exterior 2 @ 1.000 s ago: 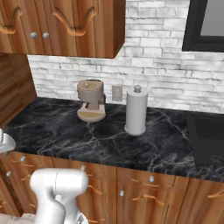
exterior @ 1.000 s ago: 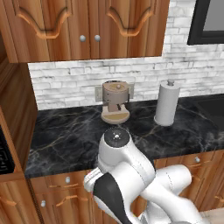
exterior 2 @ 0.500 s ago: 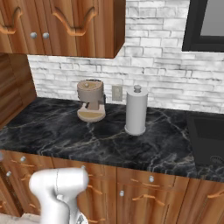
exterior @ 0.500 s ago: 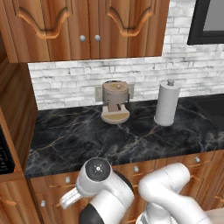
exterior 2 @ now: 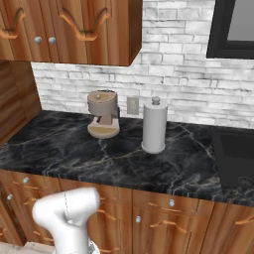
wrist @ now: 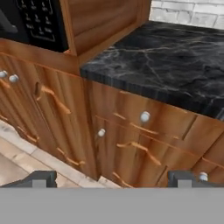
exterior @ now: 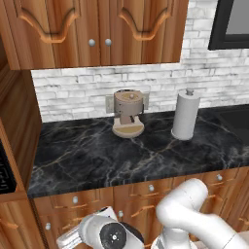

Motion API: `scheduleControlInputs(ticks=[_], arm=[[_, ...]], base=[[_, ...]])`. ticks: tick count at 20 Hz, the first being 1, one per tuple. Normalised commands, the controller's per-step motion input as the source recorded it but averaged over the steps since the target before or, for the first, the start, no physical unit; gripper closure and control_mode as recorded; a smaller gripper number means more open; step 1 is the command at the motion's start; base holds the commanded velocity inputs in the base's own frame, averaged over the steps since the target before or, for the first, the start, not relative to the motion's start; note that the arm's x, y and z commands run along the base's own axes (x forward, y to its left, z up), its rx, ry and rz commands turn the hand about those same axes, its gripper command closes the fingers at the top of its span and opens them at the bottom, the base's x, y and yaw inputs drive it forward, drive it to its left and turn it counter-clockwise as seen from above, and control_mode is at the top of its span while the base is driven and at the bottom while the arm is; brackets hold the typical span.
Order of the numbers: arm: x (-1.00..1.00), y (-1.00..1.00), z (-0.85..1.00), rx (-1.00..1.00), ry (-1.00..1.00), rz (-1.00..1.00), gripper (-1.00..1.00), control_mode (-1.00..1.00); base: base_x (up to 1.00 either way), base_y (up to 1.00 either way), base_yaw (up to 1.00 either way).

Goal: Take the tongs from the drawer on the left and place them on the dining counter next to the tray containing the hot dog.

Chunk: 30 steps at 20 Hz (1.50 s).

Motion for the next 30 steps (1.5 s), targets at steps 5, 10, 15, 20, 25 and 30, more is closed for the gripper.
scheduleControlInputs(ticks=[5,10,15,20,25,30], arm=[[0.00,0.00,-0.43,0.15,-0.40,0.00,-1.00,-1.00],[0.00,0.00,-0.27,0.24,-0.38,-0.01,-1.00,-1.00],[0.00,0.00,-0.09,0.17,-0.29,-0.05,-1.00,-1.00],[0.07,0.23,-0.07,0.04,-0.07,-0.10,-1.00,-1.00],[0.41,0.48,-0.15,0.07,-0.05,-0.19,-1.00,-1.00],[0.65,0.07,-0.09,0.00,0.00,-0.10,-1.00,-1.00]], base=[[0.00,0.00,0.00],[0.00,0.00,0.00],[0.00,0.00,0.00],[0.00,0.00,0.00],[0.00,0.00,0.00],[0.00,0.00,0.00]])
